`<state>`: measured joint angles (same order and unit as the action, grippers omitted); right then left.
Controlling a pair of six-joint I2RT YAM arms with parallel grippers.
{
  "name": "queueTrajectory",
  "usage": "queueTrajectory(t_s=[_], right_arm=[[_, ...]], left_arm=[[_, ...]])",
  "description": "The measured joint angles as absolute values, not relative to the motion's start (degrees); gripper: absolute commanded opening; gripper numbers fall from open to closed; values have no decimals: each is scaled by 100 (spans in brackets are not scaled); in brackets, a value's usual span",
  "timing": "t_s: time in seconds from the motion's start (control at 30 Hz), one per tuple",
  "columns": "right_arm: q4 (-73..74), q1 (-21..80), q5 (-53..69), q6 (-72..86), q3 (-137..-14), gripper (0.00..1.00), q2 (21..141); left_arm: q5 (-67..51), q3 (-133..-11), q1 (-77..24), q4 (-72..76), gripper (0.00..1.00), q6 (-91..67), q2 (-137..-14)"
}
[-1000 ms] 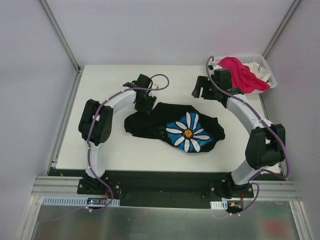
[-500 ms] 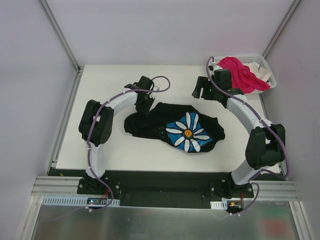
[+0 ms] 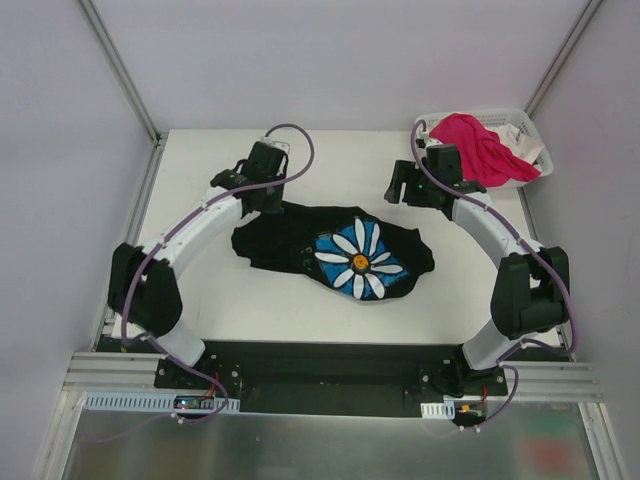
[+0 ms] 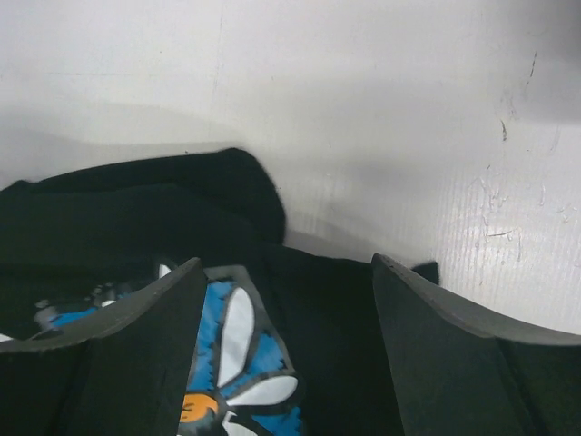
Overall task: Fold and stack the t-shirts
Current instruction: Flatten out the tshirt
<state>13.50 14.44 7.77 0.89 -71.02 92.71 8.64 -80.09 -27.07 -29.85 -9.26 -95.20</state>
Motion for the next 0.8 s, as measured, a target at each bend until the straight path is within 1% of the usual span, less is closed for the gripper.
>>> queueTrajectory(t_s=[0.33,0.5,0.6,0.8], right_arm=[[1326,1444,823,143,-7037,76,9266],[1313,1444,919,185,-6993,76,9266],[1308,1463,993,220,-6993,76,9266],[1358,1612,996,217,-7013,76,9445]], left_arm=[[2333,-7129,-2941,-2995,0,-1614,-7446],[3057,-7052,-3105,-3103,0,-1767,-6630],[3356,-7159,-3223,-3277,0,-1833,-6348],[3520,-7227,-3310,-3533,0,-1959,-6300]])
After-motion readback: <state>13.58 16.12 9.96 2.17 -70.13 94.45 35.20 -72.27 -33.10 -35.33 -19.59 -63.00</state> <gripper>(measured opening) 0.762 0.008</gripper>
